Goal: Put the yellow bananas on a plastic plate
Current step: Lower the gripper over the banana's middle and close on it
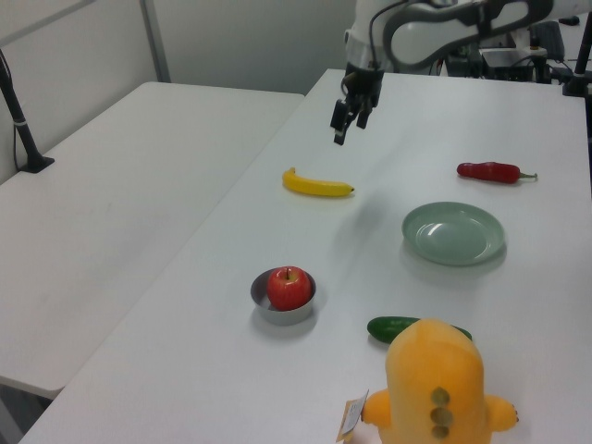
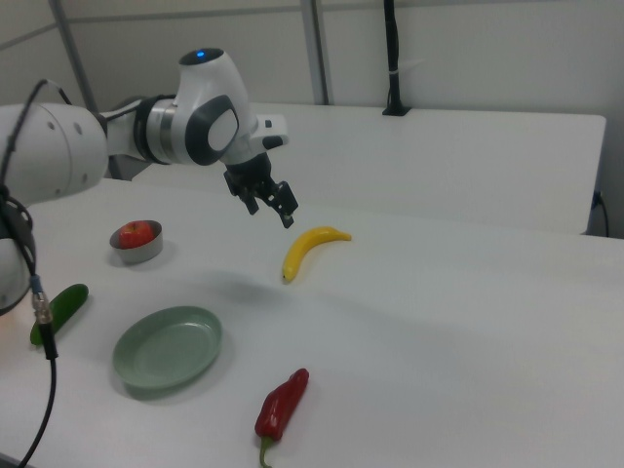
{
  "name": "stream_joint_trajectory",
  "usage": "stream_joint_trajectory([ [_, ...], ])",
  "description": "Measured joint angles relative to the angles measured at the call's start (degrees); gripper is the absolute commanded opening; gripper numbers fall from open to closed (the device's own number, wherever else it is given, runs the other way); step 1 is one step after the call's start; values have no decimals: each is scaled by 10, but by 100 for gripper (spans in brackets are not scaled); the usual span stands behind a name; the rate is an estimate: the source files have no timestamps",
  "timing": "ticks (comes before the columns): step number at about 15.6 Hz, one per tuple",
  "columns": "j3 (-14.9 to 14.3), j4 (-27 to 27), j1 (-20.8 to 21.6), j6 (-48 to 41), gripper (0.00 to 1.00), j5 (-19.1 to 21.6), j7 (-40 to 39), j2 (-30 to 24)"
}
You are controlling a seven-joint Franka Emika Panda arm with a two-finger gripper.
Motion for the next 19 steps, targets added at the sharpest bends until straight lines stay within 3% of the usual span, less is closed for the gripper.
stream_joint_trajectory([
  [10, 1, 41, 15, 82, 100, -56, 21, 99],
  [15, 1, 67, 17, 86, 100, -107, 43, 139],
  [16, 1, 69, 18, 94, 94, -114, 52, 147],
  [18, 1, 71, 19, 110, 58, -116, 61, 157],
  [19, 1, 71, 19, 113, 36, -117, 62, 159],
])
